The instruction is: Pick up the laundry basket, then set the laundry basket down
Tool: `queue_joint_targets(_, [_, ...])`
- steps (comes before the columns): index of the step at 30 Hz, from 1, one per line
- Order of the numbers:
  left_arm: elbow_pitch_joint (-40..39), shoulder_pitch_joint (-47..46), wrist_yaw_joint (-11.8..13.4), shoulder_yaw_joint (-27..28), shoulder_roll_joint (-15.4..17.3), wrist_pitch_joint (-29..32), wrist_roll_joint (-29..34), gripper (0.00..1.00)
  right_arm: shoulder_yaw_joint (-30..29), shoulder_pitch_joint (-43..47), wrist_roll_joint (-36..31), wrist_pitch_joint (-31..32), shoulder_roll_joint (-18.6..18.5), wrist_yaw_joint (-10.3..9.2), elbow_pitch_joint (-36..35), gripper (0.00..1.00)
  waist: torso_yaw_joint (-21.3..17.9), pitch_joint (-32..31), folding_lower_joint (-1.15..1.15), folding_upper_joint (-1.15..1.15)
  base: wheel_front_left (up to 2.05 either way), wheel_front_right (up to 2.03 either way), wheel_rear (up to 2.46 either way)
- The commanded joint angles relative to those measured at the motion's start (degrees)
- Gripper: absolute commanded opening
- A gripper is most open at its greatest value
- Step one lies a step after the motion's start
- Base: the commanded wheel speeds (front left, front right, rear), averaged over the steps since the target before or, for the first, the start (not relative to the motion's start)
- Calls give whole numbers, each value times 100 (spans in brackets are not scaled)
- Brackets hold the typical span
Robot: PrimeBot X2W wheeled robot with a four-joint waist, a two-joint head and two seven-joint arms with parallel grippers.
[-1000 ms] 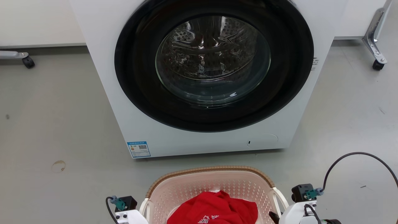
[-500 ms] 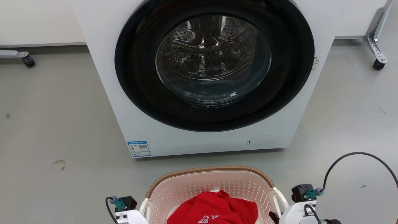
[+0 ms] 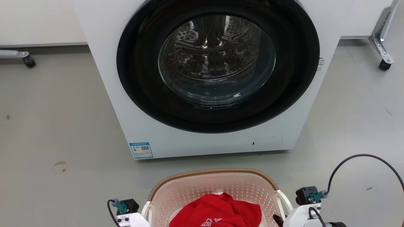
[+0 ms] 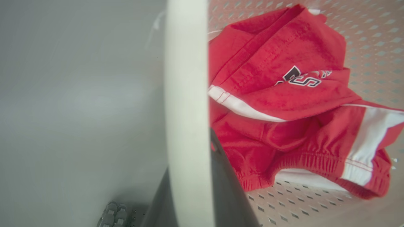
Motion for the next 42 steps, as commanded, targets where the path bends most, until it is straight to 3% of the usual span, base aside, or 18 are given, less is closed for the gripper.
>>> queue_joint_targets(1, [247, -105, 167, 160, 858, -40, -16, 0, 6, -29, -82, -30, -700, -23, 290, 0, 0, 2, 0, 0, 0, 0, 0])
queue_joint_targets(21, [247, -146, 169, 117, 838, -96, -26, 0, 7, -90, -116, -114, -700, -23, 291, 0, -23, 164, 0, 0, 0, 0, 0])
queue_joint_targets(42, [247, -912, 148, -57, 598, -480, 181, 0, 7, -838, -224, -691, -700, -23, 444, 0, 27, 1490, 0, 0, 0, 0, 0])
